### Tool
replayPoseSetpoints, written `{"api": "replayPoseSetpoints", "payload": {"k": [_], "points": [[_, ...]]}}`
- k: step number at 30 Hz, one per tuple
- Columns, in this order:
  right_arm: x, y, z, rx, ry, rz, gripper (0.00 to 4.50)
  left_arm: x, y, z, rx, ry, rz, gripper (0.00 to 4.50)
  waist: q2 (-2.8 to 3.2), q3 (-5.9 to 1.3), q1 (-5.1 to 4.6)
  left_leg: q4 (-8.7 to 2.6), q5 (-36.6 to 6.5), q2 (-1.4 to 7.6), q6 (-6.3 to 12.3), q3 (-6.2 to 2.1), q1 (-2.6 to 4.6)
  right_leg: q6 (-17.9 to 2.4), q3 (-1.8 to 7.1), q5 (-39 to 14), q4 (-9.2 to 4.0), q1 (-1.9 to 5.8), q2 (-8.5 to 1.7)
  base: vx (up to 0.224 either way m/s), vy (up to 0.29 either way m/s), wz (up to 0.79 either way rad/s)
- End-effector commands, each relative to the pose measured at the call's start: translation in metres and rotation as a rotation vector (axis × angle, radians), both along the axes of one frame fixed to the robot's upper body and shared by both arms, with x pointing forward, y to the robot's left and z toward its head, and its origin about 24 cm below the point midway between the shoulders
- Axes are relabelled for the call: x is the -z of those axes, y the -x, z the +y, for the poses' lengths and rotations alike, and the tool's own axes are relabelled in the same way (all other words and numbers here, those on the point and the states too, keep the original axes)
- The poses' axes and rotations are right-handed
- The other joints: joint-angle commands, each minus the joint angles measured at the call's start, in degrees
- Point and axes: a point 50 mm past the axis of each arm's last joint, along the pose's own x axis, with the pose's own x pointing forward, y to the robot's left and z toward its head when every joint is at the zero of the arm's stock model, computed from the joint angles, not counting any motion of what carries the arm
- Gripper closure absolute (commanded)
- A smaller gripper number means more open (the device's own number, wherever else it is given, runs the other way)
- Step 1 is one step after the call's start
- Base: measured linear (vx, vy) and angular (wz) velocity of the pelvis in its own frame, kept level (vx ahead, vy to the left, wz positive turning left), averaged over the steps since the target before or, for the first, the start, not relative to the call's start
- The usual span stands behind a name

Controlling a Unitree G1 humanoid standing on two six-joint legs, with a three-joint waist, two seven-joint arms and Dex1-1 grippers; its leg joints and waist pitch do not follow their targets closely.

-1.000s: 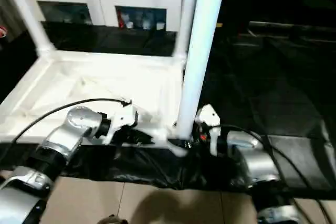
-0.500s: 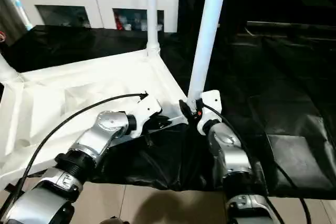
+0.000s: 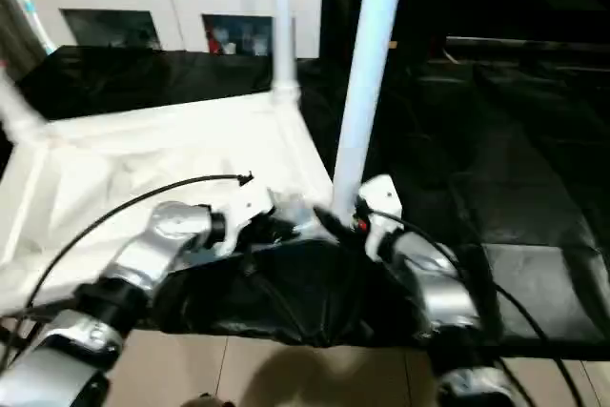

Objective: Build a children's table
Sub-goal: Rotate leg to tighten

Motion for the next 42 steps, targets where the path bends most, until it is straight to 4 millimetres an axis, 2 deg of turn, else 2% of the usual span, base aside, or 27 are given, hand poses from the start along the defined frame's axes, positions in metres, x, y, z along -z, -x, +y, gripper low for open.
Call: {"api": "replayPoseSetpoints", "payload": {"k": [1, 3, 4, 5, 7, 10, 11, 12, 19, 24, 28, 29, 30, 32, 34, 35, 36, 38, 40, 42], "points": [[-0.006, 0.01, 0.034, -0.239, -0.047, -0.006, 1.2, -0.011, 0.003, -0.018, 0.081, 0.061, -0.044, 4.5, -0.46, -3.28, 0.04, -3.62, -15.9, 2.51, 3.59, -0.66, 0.51, -10.6, 2.63, -15.1, -3.8, 2.68, -3.57, 0.0, 0.0, 0.0], [-0.008, 0.02, 0.026, -0.394, -0.031, 0.011, 1.2, -0.012, 0.004, -0.004, 0.128, 0.042, -0.024, 4.5, -0.73, -3.29, 0.24, -3.55, -16.1, 2.45, 3.65, -0.65, 0.54, -10.7, 2.56, -15.1, -3.77, 2.86, -3.51, 0.0, 0.0, 0.0], [-0.008, 0.025, 0.024, -0.461, -0.027, 0.037, 1.2, -0.012, 0.003, 0.001, 0.141, 0.032, -0.015, 4.5, -0.63, -3.28, 0.31, -3.51, -16.0, 2.46, 4.16, -0.68, 0.44, -10.8, 2.57, -14.7, -3.68, 2.95, -3.49, 0.0, 0.0, 0.0], [-0.008, 0.026, 0.023, -0.473, -0.026, 0.042, 1.2, -0.013, 0.003, 0.002, 0.143, 0.03, -0.013, 4.5, -0.82, -3.26, 0.29, -3.49, -15.8, 2.44, 4.44, -0.61, 0.38, -10.8, 2.58, -14.5, -3.71, 2.95, -3.49, 0.0, 0.0, 0.0], [-0.009, 0.03, 0.022, -0.524, -0.024, 0.062, 1.46, -0.014, 0.003, 0.007, 0.158, 0.022, -0.003, 4.5, -0.78, -3.26, 0.55, -3.45, -15.3, 2.53, 4.31, -0.6, 0.51, -11.2, 2.59, -15.1, -3.72, 2.75, -3.7, 0.0, 0.0, 0.0], [-0.009, 0.032, 0.021, -0.552, -0.022, 0.075, 1.55, -0.014, 0.003, 0.009, 0.168, 0.017, 0.004, 4.5, -0.72, -3.14, 0.65, -3.62, -16.2, 2.58, 3.52, -0.68, 0.57, -11.0, 2.57, -17.2, -3.9, 2.69, -3.75, 0.0, 0.0, 0.0], [-0.009, 0.036, 0.019, -0.611, -0.007, 0.105, 1.74, -0.015, 0.004, 0.016, 0.197, -0.002, 0.022, 4.5, -0.82, -3.16, 0.78, -3.65, -16.4, 2.61, 3.29, -0.73, 0.65, -10.8, 2.58, -17.9, -3.89, 2.69, -3.79, 0.0, 0.0, 0.0], [-0.009, 0.037, 0.019, -0.64, -0.002, 0.119, 1.74, -0.016, 0.004, 0.02, 0.217, -0.017, 0.033, 4.5, -0.76, -3.14, 0.84, -3.69, -16.5, 2.64, 3.26, -0.73, 0.62, -10.8, 2.62, -17.8, -3.87, 2.69, -3.73, 0.0, 0.0, 0.0], [-0.01, 0.041, 0.021, -0.698, 0.018, 0.139, 2.25, -0.015, 0.003, 0.026, 0.237, -0.037, 0.049, 4.5, -0.73, -3.21, 1.03, -3.69, -16.0, 2.67, 2.78, -0.75, 0.67, -11.2, 2.67, -16.6, -3.68, 2.64, -3.79, 0.0, 0.0, 0.0], [-0.006, 0.045, 0.025, -0.689, 0.001, 0.155, 2.46, -0.015, 0.002, 0.021, 0.196, -0.012, 0.044, 4.5, -0.63, -3.25, 1.26, -3.59, -15.5, 2.63, 2.75, -0.7, 0.65, -11.2, 2.7, -16.2, -3.66, 2.7, -3.84, 0.0, 0.0, 0.0], [-0.003, 0.047, 0.029, -0.639, -0.025, 0.154, 2.48, -0.014, -0.002, 0.015, 0.107, 0.02, 0.034, 4.5, -0.72, -3.1, 1.4, -3.7, -16.6, 2.61, 2.51, -0.7, 0.75, -10.7, 2.69, -17.9, -3.91, 2.62, -3.83, 0.0, 0.0, 0.0], [0.0, 0.045, 0.032, -0.57, -0.042, 0.14, 2.49, -0.015, -0.005, 0.01, 0.056, 0.043, 0.021, 4.5, -0.7, -3.01, 1.36, -3.82, -17.4, 2.58, 2.14, -0.79, 0.76, -10.3, 2.66, -19.8, -4.07, 2.61, -3.89, 0.0, 0.0, 0.0], [0.002, 0.042, 0.034, -0.506, -0.059, 0.128, 2.49, -0.015, -0.007, 0.005, 0.019, 0.057, 0.007, 4.5, -0.63, -2.83, 1.33, -3.93, -18.7, 2.6, 1.49, -0.84, 1.02, -9.6, 2.69, -22.3, -4.45, 2.29, -4.01, 0.0, 0.0, 0.0], [0.005, 0.035, 0.037, -0.381, -0.075, 0.116, 2.5, -0.015, -0.009, -0.002, -0.03, 0.069, -0.008, 4.5, -0.75, -2.68, 0.96, -4.11, -20.6, 2.45, 0.6, -1.07, 1.18, -8.4, 2.59, -26.1, -4.92, 2.24, -4.13, 0.0, 0.0, 0.0], [0.006, 0.033, 0.038, -0.343, -0.075, 0.112, 2.51, -0.015, -0.01, -0.004, -0.043, 0.07, -0.013, 4.5, -0.84, -2.62, 0.48, -4.17, -21.7, 2.26, 0.04, -1.28, 1.16, -7.0, 2.41, -29.3, -5.29, 2.31, -4.25, 0.0, 0.0, 0.0], [0.01, 0.025, 0.04, -0.218, -0.084, 0.111, 2.52, -0.015, -0.012, -0.012, -0.092, 0.074, -0.03, 4.5, -0.67, -2.68, 0.28, -4.24, -21.6, 2.28, 0.12, -1.35, 1.21, -6.4, 2.41, -29.5, -5.44, 2.28, -4.19, 0.0, 0.0, 0.0], [0.011, 0.023, 0.041, -0.196, -0.084, 0.114, 2.52, -0.015, -0.013, -0.014, -0.098, 0.076, -0.031, 4.5, -0.6, -2.59, -0.05, -4.27, -22.0, 2.34, 0.01, -1.24, 1.37, -6.6, 2.51, -29.4, -5.56, 1.92, -4.06, 0.0, 0.0, 0.0], [0.014, 0.014, 0.044, -0.078, -0.091, 0.116, 2.53, -0.015, -0.014, -0.024, -0.136, 0.084, -0.037, 4.5, -0.71, -2.42, -0.83, -4.35, -23.2, 2.09, -0.28, -1.47, 1.22, -6.1, 2.19, -31.1, -5.75, 2.15, -4.06, 0.0, 0.0, 0.0], [0.015, 0.011, 0.046, -0.031, -0.089, 0.123, 2.53, -0.015, -0.014, -0.028, -0.153, 0.088, -0.039, 4.5, -0.73, -2.29, -1.04, -4.25, -24.6, 1.87, -0.27, -1.5, 1.69, -5.0, 2.06, -33.6, -6.32, 1.87, -4.04, 0.0, 0.0, 0.0], [0.02, 0.0, 0.05, 0.107, -0.055, 0.148, 2.53, -0.016, -0.016, -0.037, -0.195, 0.096, -0.048, 4.5, -0.58, -2.36, -1.26, -4.26, -24.4, 1.89, -0.36, -1.5, 1.72, -5.1, 2.19, -33.2, -6.23, 1.78, -4.06, 0.0, 0.0, 0.0]]}}
